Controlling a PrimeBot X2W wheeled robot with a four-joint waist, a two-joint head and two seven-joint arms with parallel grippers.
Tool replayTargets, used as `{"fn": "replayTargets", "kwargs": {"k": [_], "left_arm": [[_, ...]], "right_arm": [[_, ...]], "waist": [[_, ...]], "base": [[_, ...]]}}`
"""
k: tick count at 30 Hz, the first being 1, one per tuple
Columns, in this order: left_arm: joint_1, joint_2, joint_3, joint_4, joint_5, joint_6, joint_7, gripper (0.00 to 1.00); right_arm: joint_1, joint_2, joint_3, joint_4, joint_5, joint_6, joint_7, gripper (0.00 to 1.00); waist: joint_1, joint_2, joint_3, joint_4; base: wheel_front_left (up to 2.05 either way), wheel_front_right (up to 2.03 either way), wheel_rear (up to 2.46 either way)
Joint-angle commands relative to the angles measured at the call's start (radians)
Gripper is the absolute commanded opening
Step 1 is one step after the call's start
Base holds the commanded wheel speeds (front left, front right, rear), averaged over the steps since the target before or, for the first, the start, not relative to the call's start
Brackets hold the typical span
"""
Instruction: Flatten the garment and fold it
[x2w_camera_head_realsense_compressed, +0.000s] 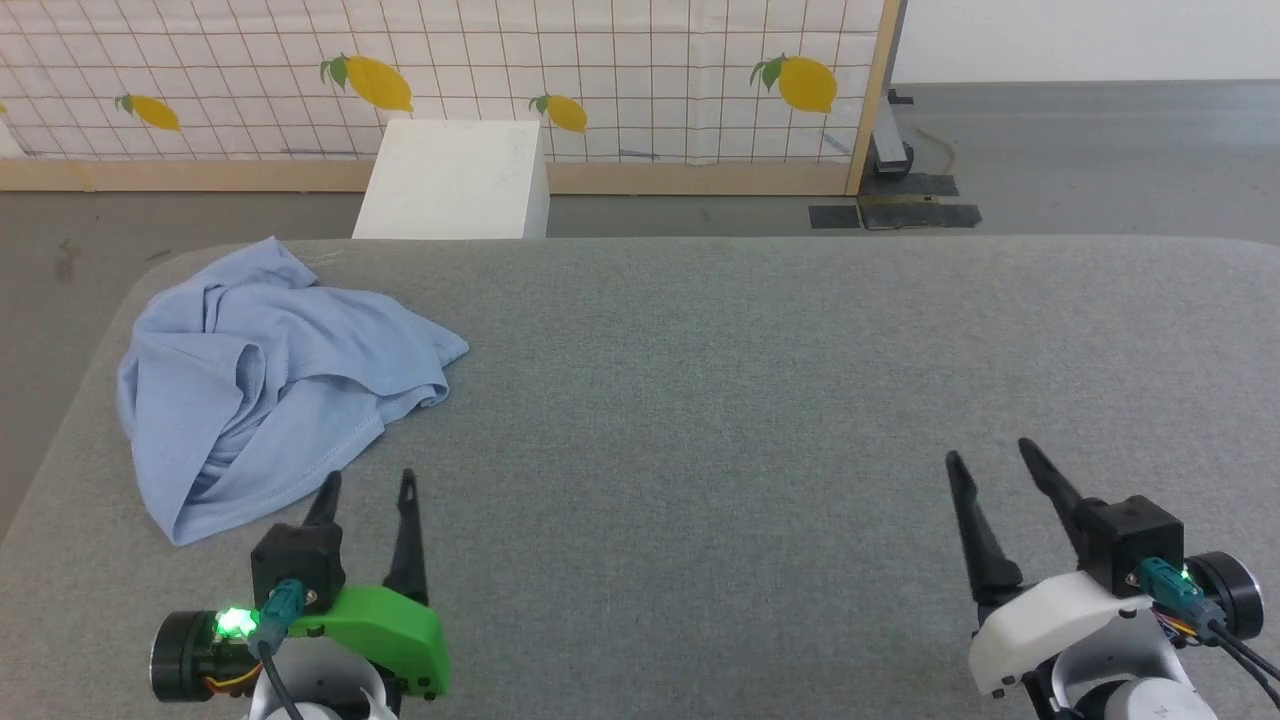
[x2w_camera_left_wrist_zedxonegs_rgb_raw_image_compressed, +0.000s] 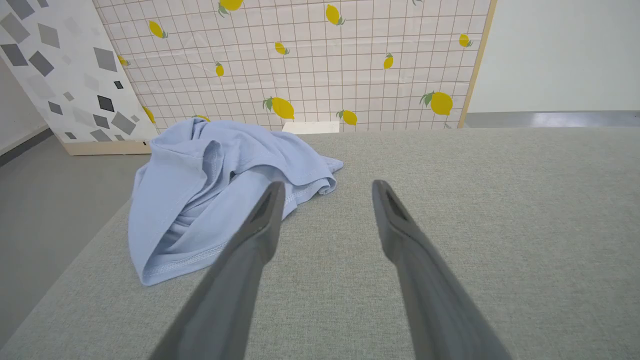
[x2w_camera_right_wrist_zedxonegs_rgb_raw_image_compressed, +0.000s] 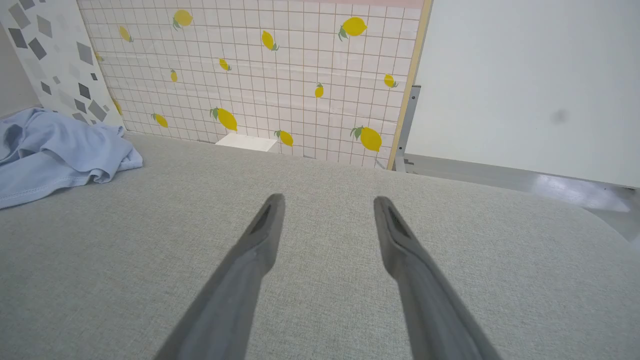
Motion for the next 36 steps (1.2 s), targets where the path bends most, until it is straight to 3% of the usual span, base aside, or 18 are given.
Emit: {"fn": "replayTargets", "kwargs": {"k": [1, 36], "left_arm": [[0.0, 0.0, 0.0, 0.0, -0.001, 0.0, -0.001, 1.0], [0.012, -0.001, 0.006, -0.009, -0.04, -0.019, -0.073, 1.0]], "right_arm": [[0.0, 0.0, -0.001, 0.001, 0.001, 0.0, -0.001, 1.0], [-0.015, 0.0, -0.074, 0.054, 0.073, 0.0, -0.073, 1.0]], "waist": [[0.0, 0.0, 0.0, 0.0], [0.0, 0.0, -0.001, 0.023]], "base": [[0.0, 0.0, 0.0], [0.0, 0.0, 0.0]]}}
